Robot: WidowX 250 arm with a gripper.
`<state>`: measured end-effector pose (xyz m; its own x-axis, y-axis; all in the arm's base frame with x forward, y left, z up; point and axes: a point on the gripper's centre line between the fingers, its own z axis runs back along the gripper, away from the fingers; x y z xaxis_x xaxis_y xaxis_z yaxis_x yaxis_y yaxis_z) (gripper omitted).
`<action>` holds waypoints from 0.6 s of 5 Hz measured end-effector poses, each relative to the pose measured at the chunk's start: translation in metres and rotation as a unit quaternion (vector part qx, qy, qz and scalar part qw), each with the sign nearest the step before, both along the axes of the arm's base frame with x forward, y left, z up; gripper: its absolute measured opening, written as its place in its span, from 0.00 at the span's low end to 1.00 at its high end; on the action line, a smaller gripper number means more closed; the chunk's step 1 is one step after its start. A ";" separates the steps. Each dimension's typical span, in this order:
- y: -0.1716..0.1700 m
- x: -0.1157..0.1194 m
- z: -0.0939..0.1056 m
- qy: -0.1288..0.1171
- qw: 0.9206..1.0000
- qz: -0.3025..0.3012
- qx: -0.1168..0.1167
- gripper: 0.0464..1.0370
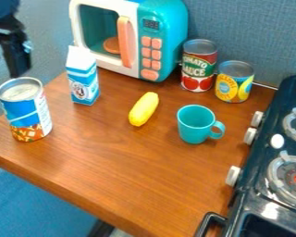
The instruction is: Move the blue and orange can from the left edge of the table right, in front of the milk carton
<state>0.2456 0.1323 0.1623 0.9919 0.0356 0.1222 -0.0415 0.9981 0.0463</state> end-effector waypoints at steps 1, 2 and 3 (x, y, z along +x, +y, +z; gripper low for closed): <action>0.024 0.015 -0.015 0.024 1.000 0.005 0.005 0.96; 0.041 0.029 -0.035 0.044 0.999 0.009 0.005 0.96; 0.048 0.037 -0.049 0.053 0.999 0.008 0.000 0.96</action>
